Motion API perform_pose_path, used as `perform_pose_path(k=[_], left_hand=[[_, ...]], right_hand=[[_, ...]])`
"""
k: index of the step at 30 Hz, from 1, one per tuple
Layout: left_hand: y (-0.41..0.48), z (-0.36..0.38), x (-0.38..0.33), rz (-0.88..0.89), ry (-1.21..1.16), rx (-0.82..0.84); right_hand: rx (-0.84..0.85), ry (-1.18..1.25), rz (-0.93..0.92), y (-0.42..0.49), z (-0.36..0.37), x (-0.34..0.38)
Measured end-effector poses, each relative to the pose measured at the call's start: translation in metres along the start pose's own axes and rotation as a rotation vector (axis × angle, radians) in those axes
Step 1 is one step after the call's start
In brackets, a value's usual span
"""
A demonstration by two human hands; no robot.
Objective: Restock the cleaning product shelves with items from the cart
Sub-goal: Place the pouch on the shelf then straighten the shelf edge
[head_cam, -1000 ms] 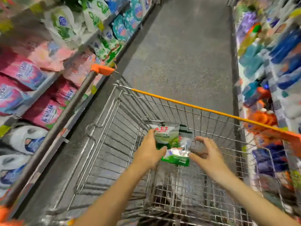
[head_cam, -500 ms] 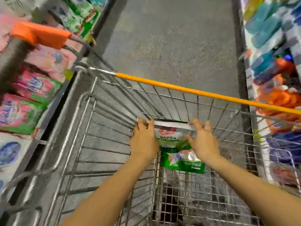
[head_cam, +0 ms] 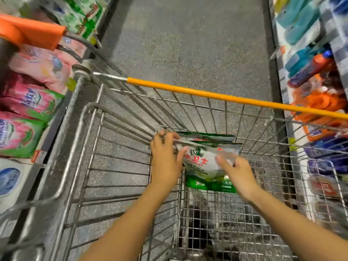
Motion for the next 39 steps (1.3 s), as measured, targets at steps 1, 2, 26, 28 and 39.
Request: perform_pose_path(k=[1, 2, 26, 28, 39], left_hand=[[-0.002, 0.0, 0.003, -0.01, -0.15, -0.003], [-0.005, 0.001, 0.004, -0.036, -0.291, 0.031], [-0.064, -0.055, -0.184, -0.023, -0.841, 0.397], [-0.074, -0.054, -0.196, -0.013, -0.841, 0.434], [-0.212, -0.046, -0.288, 0.187, -0.829, 0.796]], right_hand=[[0.008, 0.031, 0.019, -0.007, -0.003, 0.003], [-0.007, 0.053, 0.03, -0.014, -0.01, 0.006], [-0.119, 0.349, -0.128, -0.177, -0.126, 0.118], [-0.149, 0.382, -0.129, -0.193, -0.136, 0.117], [-0.383, 0.59, -0.216, -0.35, -0.205, 0.075]])
Point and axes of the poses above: each hand's wrist, its own y-axis towards the middle knuckle, its own z-axis out of the palm, x = y × z, the point moved 6 cm from there along y, towards the middle knuckle, and after that the axes turned 2 degrees about y, right-handed, at the moved point
